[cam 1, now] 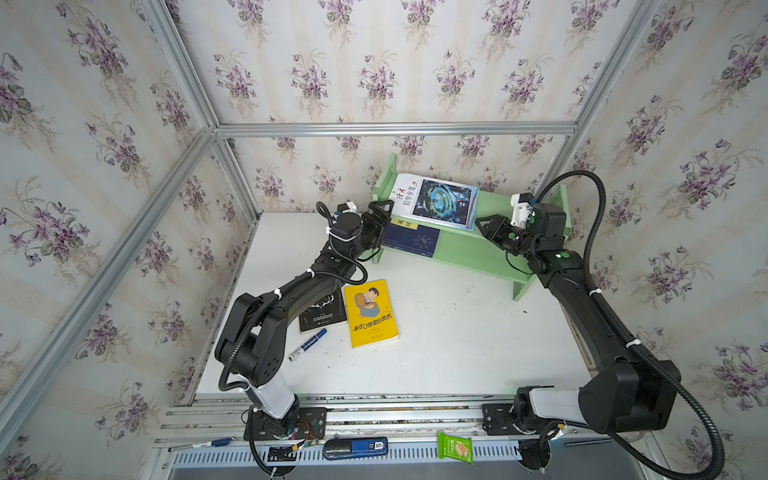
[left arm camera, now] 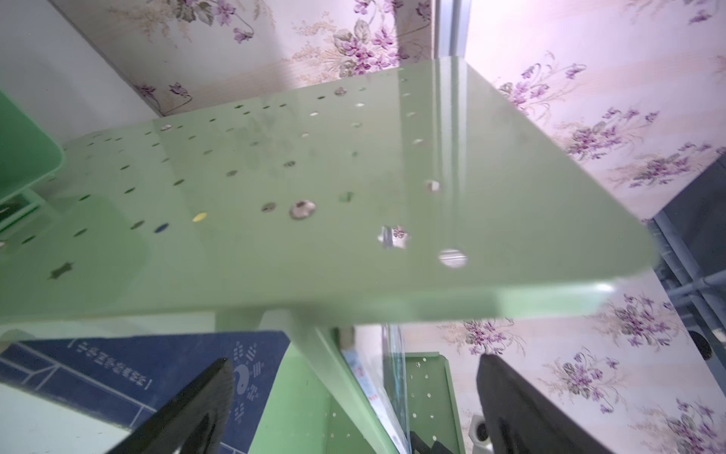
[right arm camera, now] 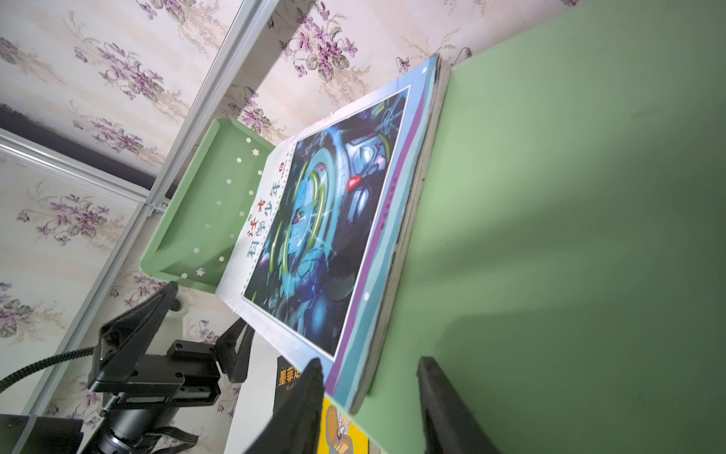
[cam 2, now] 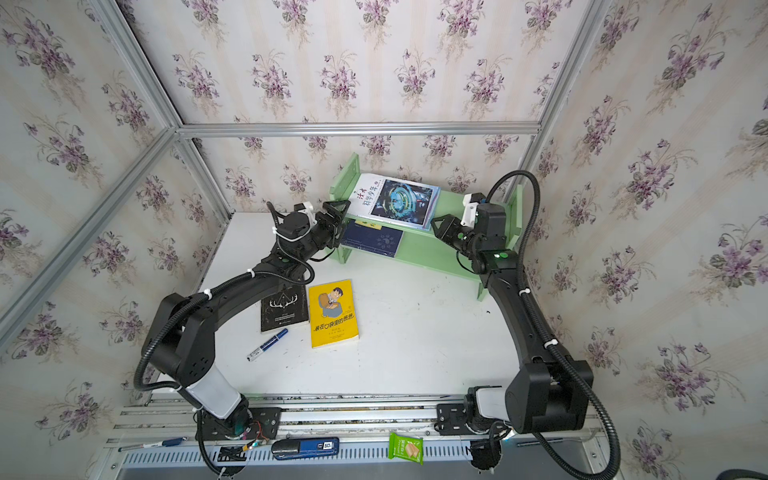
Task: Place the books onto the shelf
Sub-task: 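Release the magazine and move both grippers toward the yellow book, then grip the yellow book's edges with both grippers on the table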
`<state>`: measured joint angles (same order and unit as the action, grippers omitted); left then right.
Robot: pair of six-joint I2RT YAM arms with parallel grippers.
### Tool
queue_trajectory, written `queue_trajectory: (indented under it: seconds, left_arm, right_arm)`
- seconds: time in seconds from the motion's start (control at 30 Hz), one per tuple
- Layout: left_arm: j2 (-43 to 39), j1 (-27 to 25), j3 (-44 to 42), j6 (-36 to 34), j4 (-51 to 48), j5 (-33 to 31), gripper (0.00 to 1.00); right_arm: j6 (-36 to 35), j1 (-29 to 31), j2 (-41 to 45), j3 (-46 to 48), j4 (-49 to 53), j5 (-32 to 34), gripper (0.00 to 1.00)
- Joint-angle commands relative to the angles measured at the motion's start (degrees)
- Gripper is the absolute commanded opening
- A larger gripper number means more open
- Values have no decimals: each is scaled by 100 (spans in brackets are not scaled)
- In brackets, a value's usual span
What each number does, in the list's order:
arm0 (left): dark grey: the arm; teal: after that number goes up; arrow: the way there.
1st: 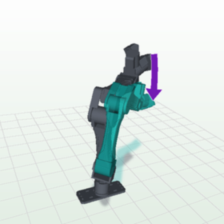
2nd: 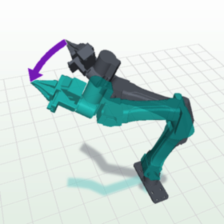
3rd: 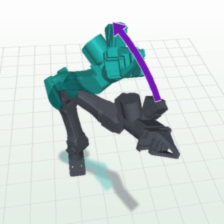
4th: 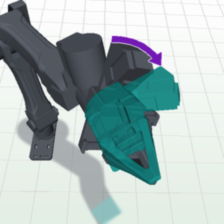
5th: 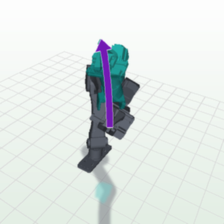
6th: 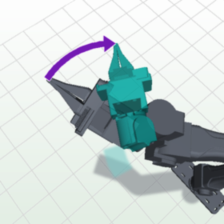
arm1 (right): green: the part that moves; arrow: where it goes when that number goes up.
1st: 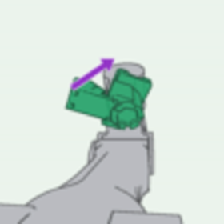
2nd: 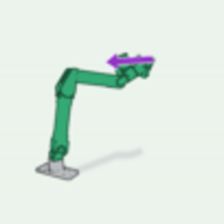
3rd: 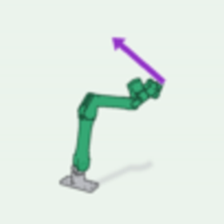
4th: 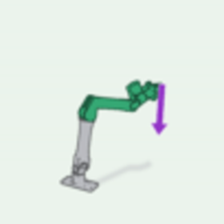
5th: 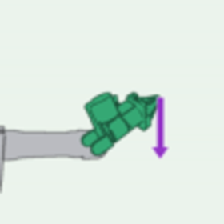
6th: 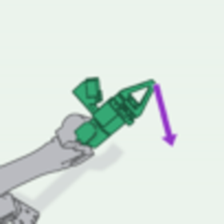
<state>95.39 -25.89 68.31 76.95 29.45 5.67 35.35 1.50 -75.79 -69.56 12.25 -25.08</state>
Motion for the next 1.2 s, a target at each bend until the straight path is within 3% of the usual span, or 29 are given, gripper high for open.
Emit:
queue_trajectory:
  seconds: [0.0, 0.27, 0.47, 0.6, 0.73, 0.9, 1.17]
  left_arm:
    - [-263, -4, -157, -253, 452, 90, 99]
    - [-1525, 113, -1332, -1212, 115, 491, 99]
    - [-3261, 353, -2243, -2564, -2020, -82, 99]
    - [-4003, 409, -2766, -3104, -3260, -266, 99]
    - [-4345, 410, -3406, -3076, -3718, -88, 99]
    - [-4391, 414, -4169, -2817, -3727, 248, 99]
    - [-4081, 409, -4530, -2907, -3549, 545, 99]
  right_arm:
    - [-307, 8, 120, -18, -44, -125, 45]
    - [-468, 301, 578, 185, -87, -251, 47]
    - [-1120, 1415, 1033, 379, 395, 338, 60]
    - [-1049, 2252, 1277, 878, 235, 964, 63]
    - [-484, 3190, 1409, 1743, -586, 1647, 64]
    - [-360, 4243, 1152, 2853, -1798, 3093, 64]
    - [-50, 4693, -450, 3053, -2802, 3490, 62]
